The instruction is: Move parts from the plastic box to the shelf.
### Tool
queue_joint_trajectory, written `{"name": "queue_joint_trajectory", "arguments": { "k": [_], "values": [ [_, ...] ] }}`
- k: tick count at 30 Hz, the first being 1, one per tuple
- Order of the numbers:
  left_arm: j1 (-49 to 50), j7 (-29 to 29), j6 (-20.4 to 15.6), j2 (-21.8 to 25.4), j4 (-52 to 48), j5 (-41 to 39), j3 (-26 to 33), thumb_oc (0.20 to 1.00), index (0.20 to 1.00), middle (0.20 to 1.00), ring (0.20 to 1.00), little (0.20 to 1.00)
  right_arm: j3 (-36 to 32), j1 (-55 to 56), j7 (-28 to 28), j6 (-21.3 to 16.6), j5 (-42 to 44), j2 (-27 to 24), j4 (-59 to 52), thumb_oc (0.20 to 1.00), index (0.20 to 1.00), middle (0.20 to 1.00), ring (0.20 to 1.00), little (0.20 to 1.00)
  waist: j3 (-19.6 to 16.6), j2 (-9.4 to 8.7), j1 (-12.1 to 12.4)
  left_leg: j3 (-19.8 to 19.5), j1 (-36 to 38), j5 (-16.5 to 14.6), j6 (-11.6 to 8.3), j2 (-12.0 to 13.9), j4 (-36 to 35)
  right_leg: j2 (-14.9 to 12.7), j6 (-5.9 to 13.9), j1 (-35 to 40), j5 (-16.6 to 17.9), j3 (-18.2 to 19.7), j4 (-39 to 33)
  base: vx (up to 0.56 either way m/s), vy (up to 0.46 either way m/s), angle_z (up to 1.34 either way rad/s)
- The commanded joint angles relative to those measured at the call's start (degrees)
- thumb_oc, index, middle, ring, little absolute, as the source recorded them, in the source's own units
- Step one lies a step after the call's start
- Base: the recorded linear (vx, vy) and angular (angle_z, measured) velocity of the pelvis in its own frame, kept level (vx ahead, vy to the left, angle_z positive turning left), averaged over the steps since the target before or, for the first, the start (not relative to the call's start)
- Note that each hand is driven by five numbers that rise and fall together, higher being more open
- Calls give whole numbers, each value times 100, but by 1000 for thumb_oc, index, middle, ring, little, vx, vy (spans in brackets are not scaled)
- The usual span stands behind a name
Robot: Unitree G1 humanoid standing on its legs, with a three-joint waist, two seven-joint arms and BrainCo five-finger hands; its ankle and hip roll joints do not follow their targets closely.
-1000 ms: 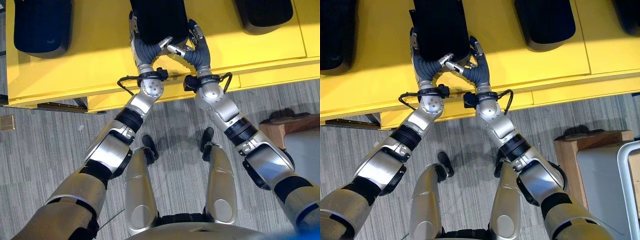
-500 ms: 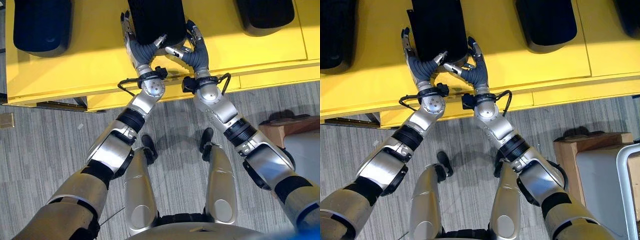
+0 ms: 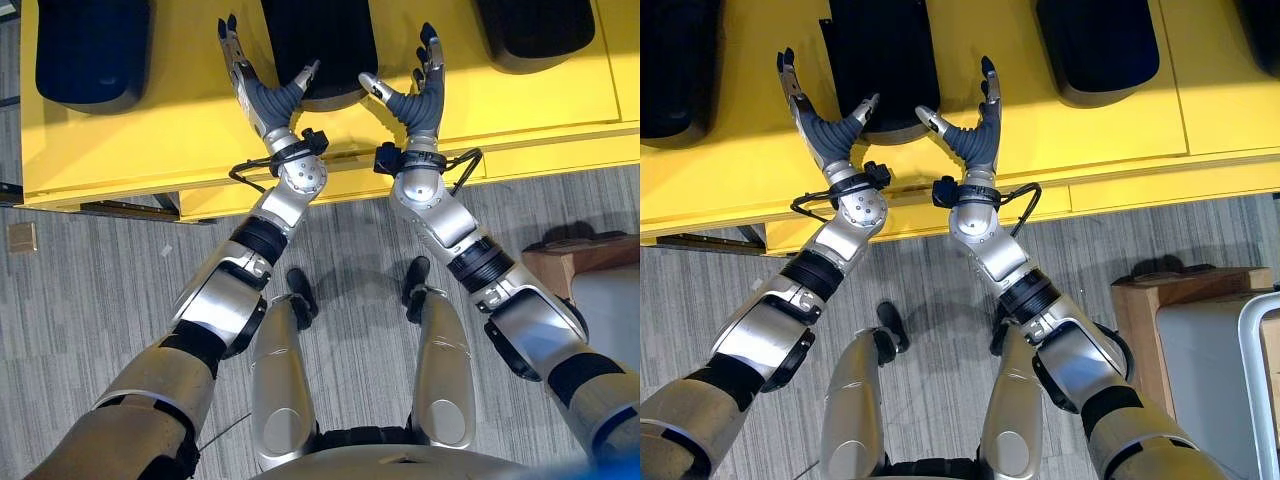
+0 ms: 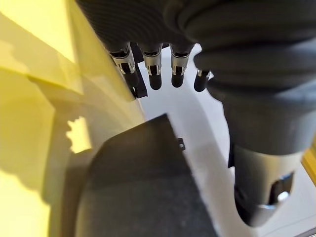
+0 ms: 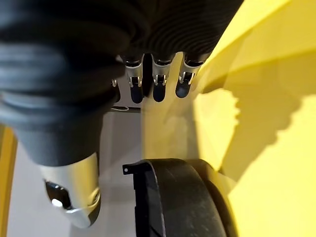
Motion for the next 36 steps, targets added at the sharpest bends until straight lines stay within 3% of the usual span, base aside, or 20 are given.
{"name": "queue_joint_trajectory", "arguments": {
  "k": [1, 11, 13, 17, 22, 26, 30, 32, 33, 35, 36],
  "values": [
    [-131, 98, -332, -5, -485, 233, 36, 1000, 1000, 1000, 1000, 1000, -184, -111, -328, -444, -536, -13, -550, 1000, 1000, 1000, 1000, 1000, -48, 203, 129, 266, 366, 13, 104, -271, -467, 199, -19, 261, -613, -135, 470, 0, 0, 0],
    [450, 454, -602, 96, -1125, 926, 166, 1000, 1000, 1000, 1000, 1000, -213, 344, 4, -536, -1554, -28, -1500, 1000, 1000, 1000, 1000, 1000, -48, 248, 129, 251, 557, -25, 95, -327, -562, 190, 8, 450, -680, -159, 380, 0, 0, 0],
    [790, 729, -650, 168, -1470, 1279, 202, 1000, 1000, 1000, 1000, 1000, -197, 616, 55, -514, -1654, -110, -1747, 1000, 1000, 1000, 1000, 1000, -48, 244, 133, 233, 642, -25, 88, -352, -637, 207, 16, 536, -690, -173, 313, 0, 0, 0],
    [1480, 739, -832, 279, -2099, 1631, 340, 1000, 1000, 1000, 1000, 1000, -181, 1255, 207, -408, -1590, -263, -2208, 1000, 1000, 1000, 1000, 1000, -48, 211, 129, 197, 835, -17, 51, -386, -791, 242, 53, 768, -689, -204, 110, 0, -43, -1],
    [2576, 721, -902, 456, -3052, 2144, 403, 1000, 1000, 1000, 1000, 1000, -259, 2370, 549, -610, -1765, -530, -2608, 1000, 1000, 1000, 1000, 1000, -48, 162, 108, 155, 1179, 6, 0, -401, -1008, 286, 96, 1170, -678, -277, -177, -8, -51, 0],
    [3640, 474, -1102, 597, -3660, 2180, 646, 1000, 1000, 1000, 1000, 1000, -446, 3483, 1108, -858, -1690, -963, -2752, 1000, 1000, 1000, 1000, 1000, -61, 118, 91, 153, 1685, 47, -35, -418, -1266, 322, 161, 1700, -634, -337, -481, 13, -69, 0],
    [4716, 278, -1378, 775, -3882, 2172, 800, 1000, 1000, 1000, 1000, 1000, -588, 4597, 1481, -1389, -1698, -1355, -2733, 1000, 1000, 1000, 1000, 1000, -391, 84, 76, 210, 2153, 194, -109, -362, -1655, 334, 197, 2262, -462, -483, -1062, 94, -77, 0],
    [5467, -338, -1620, 933, -3902, 1748, 1045, 1000, 1000, 1000, 1000, 1000, -790, 5260, 1928, -1627, -1918, -1541, -2671, 1000, 1000, 1000, 1000, 1000, -710, 80, 59, 280, 2559, 367, -228, -296, -2026, 369, 240, 2749, -332, -603, -1530, 124, -96, 4],
    [5467, -338, -1620, 933, -3902, 1748, 1045, 1000, 1000, 1000, 1000, 1000, -790, 5260, 1928, -1627, -1918, -1541, -2671, 1000, 1000, 1000, 1000, 1000, -710, 80, 59, 280, 2559, 367, -228, -296, -2026, 369, 240, 2749, -332, -603, -1530, 136, -89, 6],
    [6316, -1275, -1768, 1109, -3932, 1214, 1152, 1000, 1000, 1000, 1000, 1000, -811, 5884, 2368, -1856, -2318, -1884, -2512, 1000, 1000, 1000, 1000, 1000, -1183, 46, 177, 244, 3084, 780, -419, -161, -2803, 361, 368, 3377, -83, -789, -2205, 156, -97, 12],
    [6444, -1481, -1834, 1161, -3933, 1163, 1163, 1000, 1000, 1000, 1000, 1000, -788, 5967, 2546, -1918, -2344, -1977, -2479, 1000, 1000, 1000, 1000, 1000, -1276, 33, 209, 246, 3164, 881, -468, -117, -2959, 355, 406, 3478, -15, -838, -2339, 103, -84, 11]
  ]
}}
